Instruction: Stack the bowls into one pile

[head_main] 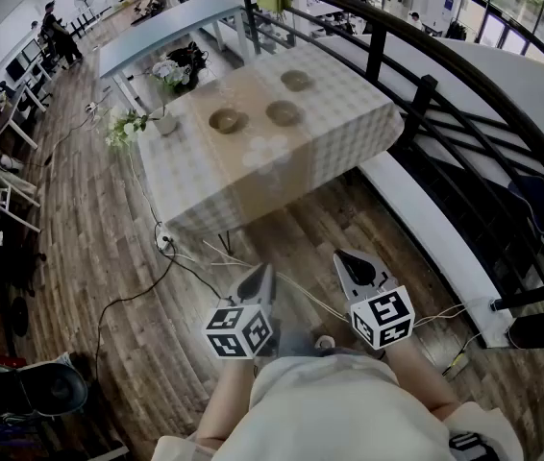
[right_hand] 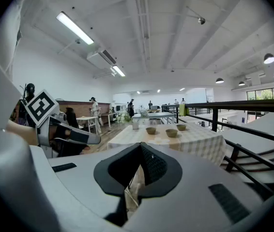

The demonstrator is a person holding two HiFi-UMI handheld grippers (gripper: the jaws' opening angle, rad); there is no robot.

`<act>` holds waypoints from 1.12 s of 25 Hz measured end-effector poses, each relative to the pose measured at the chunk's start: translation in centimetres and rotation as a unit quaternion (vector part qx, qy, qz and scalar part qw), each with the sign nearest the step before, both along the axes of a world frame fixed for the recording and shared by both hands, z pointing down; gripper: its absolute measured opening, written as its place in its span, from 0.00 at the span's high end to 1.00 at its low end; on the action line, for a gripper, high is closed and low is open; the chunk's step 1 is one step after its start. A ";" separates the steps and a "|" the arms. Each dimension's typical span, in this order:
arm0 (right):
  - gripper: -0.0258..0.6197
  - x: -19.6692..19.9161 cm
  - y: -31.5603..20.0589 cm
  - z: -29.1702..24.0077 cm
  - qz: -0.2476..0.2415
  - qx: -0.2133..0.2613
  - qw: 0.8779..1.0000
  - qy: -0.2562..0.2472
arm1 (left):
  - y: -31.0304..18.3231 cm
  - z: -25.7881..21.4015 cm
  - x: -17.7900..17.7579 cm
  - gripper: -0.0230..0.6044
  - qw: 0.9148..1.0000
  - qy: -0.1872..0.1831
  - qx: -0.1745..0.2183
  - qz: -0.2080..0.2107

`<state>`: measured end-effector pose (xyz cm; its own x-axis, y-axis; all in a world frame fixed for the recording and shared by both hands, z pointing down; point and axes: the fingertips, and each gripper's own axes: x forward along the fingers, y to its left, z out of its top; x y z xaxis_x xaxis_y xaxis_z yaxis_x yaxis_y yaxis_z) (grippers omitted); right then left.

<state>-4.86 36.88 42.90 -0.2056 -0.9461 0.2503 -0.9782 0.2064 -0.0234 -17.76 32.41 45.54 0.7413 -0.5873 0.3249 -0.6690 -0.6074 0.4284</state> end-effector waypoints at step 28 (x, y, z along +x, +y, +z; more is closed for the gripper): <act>0.96 -0.4 5.2 -0.5 -0.003 0.007 1.000 -0.011 | 5.2 -1.4 -0.3 0.96 1.000 -0.002 0.001 0.013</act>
<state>-5.22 42.11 42.44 -0.2159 -0.9484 0.2322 -0.9764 0.2119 -0.0424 -18.05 37.57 44.14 0.7547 -0.5696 0.3256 -0.6549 -0.6253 0.4244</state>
